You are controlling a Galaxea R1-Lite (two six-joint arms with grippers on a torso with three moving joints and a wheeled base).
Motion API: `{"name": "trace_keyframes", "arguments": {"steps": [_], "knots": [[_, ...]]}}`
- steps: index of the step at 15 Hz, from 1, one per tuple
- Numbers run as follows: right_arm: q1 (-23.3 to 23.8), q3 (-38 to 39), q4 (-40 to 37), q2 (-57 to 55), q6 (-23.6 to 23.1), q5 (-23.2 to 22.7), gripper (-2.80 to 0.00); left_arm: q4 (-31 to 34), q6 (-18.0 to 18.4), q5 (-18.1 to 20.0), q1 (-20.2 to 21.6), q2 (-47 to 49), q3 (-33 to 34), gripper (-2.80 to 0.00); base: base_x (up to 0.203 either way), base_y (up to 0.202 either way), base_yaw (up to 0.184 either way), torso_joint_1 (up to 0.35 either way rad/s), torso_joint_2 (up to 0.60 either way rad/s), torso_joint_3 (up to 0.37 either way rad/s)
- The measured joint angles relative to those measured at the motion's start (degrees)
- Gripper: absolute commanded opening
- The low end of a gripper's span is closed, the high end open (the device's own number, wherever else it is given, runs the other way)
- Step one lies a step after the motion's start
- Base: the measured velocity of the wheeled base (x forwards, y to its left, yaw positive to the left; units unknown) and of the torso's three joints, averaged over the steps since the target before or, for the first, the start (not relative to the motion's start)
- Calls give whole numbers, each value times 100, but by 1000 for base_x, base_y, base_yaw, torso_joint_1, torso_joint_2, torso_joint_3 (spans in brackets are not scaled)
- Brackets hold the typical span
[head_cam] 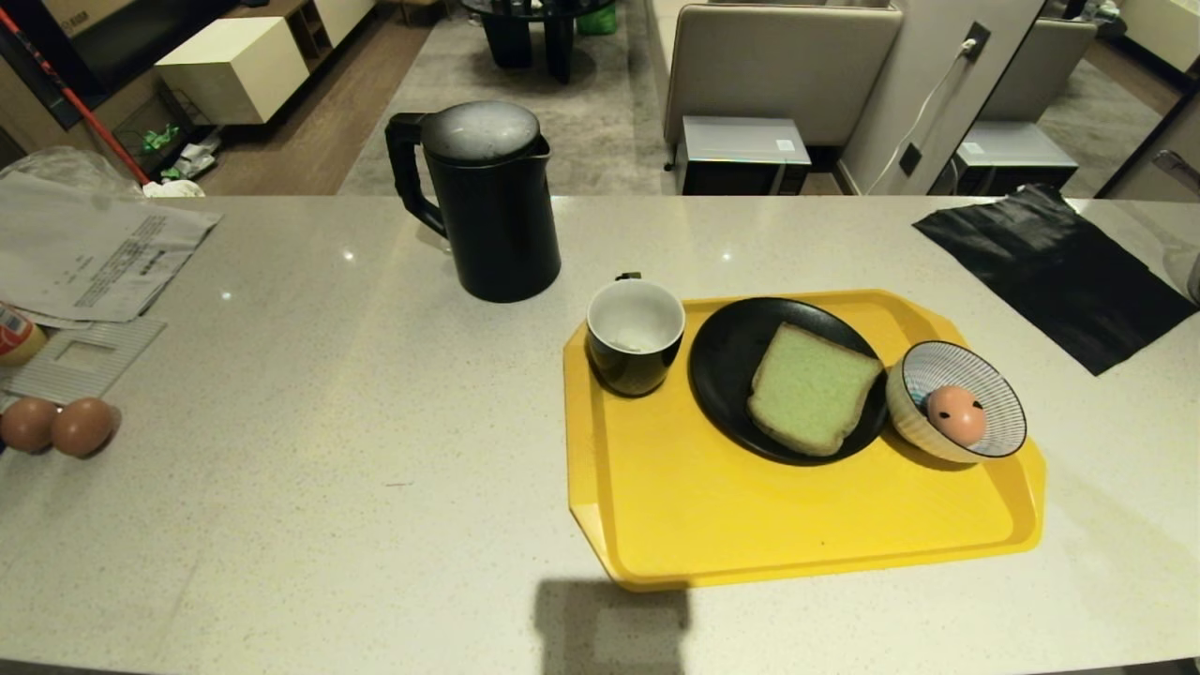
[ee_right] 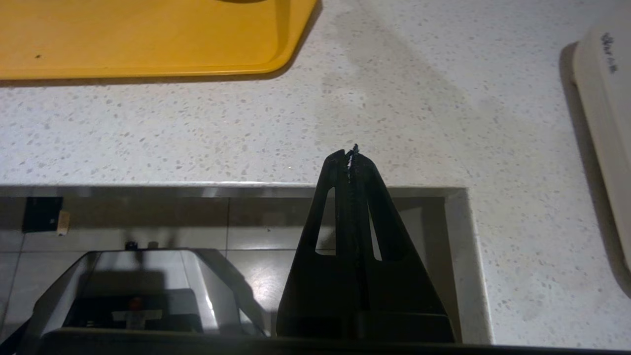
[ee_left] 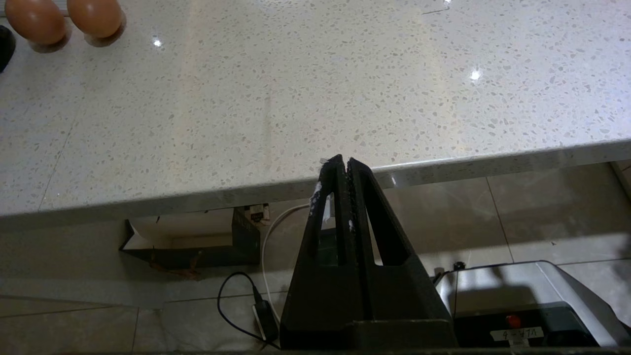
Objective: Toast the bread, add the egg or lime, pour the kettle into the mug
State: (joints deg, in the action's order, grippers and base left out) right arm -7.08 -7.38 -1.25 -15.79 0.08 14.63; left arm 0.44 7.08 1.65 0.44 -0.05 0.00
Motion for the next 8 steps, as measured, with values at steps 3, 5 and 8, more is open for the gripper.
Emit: {"name": "trace_keyframes", "arguments": {"steps": [3,5,8], "knots": [[-9,89,-12,5,-131,-375,-280,0,-1,2,0,0,0,-280,0,0,0,0,0,0],[7,183,-6,-3,-131,-398,-280,0,0,0,0,0,0,-280,0,0,0,0,0,0],[457,305,15,-99,-130,-674,-280,0,-3,2,0,0,0,-280,0,0,0,0,0,0]]}}
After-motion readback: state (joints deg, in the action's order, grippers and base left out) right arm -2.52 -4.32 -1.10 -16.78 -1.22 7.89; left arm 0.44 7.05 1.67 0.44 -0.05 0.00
